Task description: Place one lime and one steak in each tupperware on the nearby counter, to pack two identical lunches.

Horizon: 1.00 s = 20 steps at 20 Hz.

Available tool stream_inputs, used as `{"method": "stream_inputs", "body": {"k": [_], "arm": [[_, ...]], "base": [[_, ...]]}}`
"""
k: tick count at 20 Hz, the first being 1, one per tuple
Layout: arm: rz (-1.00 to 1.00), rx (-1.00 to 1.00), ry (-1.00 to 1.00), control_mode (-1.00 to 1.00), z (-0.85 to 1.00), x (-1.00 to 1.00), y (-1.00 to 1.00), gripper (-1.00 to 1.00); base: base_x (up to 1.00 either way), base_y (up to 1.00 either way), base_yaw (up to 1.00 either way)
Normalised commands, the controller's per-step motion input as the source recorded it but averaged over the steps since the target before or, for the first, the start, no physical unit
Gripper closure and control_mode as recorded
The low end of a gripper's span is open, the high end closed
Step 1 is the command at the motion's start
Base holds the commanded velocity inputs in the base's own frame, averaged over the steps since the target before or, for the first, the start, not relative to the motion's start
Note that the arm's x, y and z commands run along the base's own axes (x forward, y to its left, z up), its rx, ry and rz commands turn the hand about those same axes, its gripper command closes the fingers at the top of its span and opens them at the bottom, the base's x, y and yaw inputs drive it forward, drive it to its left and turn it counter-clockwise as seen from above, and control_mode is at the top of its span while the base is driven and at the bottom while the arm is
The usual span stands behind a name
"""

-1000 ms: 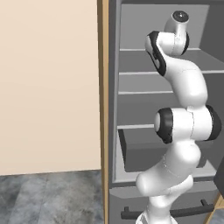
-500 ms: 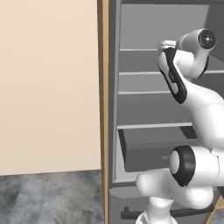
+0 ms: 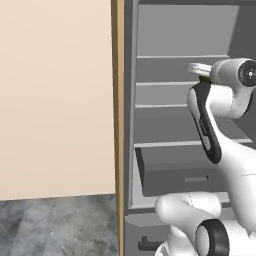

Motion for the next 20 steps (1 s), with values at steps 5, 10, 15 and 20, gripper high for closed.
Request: {"method": "stream_inputs", "body": {"k": [5,10,15,20], "arm": [[-0.02,0.0,0.32,-1.0,-0.46,-1.0,0.31,1.0],[0.0,0.02,0.59,-1.0,-0.99,-1.0,0.02,1.0],[0.0,0.0,0.57,-1.0,-1.0,-1.0,0.25,1.0],[0.0,0.0,0.0,1.0,0.0,0.0,0.0,1.0]], "base": [[0.0,0.0,0.0],[0.0,0.0,0.0],[0.0,0.0,0.0],[-0.95,0.49,-0.21]]}}
